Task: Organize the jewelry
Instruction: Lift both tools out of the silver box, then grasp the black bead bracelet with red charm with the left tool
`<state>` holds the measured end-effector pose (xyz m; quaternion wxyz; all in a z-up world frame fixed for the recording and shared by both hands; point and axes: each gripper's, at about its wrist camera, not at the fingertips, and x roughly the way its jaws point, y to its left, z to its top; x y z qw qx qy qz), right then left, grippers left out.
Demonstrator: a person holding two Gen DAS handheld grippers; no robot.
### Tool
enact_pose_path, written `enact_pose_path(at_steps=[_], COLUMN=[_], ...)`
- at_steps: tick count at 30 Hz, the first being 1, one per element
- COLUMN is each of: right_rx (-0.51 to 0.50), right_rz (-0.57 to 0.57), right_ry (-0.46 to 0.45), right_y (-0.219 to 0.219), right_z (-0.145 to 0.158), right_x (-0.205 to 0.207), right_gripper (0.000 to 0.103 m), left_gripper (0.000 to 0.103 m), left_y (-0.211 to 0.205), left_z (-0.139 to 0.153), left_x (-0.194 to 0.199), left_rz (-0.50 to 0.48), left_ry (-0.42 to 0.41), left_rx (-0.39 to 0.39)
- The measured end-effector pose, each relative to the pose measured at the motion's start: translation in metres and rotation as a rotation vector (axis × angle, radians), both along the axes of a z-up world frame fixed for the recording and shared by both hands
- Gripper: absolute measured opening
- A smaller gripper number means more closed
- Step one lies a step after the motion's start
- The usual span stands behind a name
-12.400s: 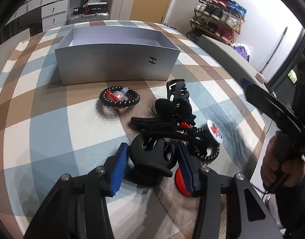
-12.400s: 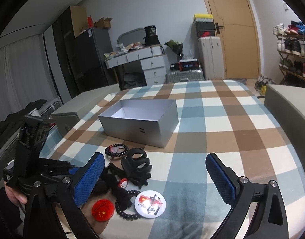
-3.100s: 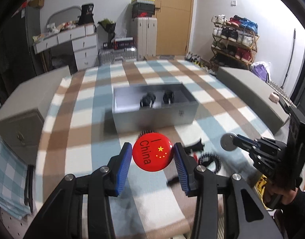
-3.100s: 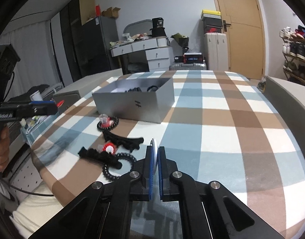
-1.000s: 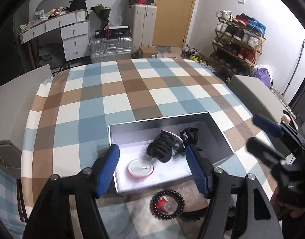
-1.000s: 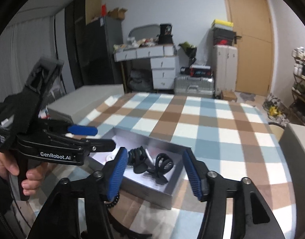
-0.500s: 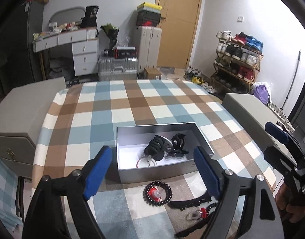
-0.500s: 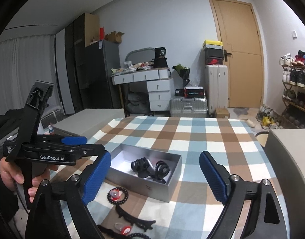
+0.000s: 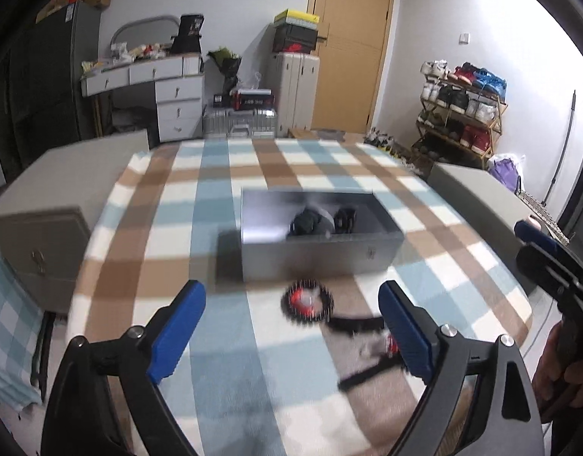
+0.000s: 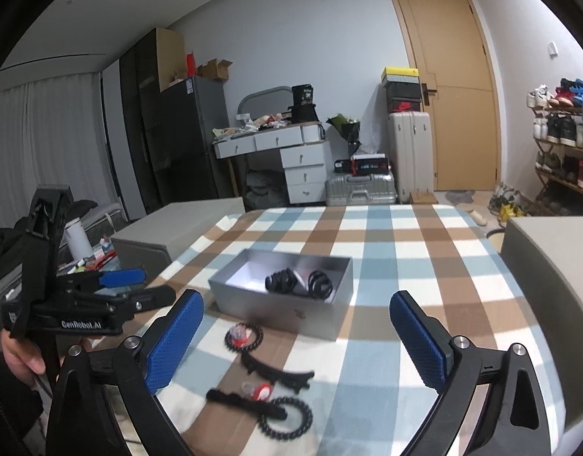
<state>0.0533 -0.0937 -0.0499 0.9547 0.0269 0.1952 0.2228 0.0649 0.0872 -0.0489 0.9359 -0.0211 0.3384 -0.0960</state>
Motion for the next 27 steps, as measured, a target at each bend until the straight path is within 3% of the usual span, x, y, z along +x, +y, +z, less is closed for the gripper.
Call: enact_pose_path(at_steps=[18,27], right_rx=[-0.105,-0.101], right_rz=[0.039,0.036], right_ry=[0.231,0.257], right_y=[0.009,0.013], right_z=[-0.087,-0.094], right_x=[-0.017,-0.018], right_gripper=[0.101,0.101], left_gripper=[0.091,0.091], left_y=[0.002,0.003], left_z=[-0.062,-0.041], left_x=[-0.028,0.0], left_rz=[0.017,-0.005], left_ry=[0.204,0.213], left_rx=[-0.105,-0.124])
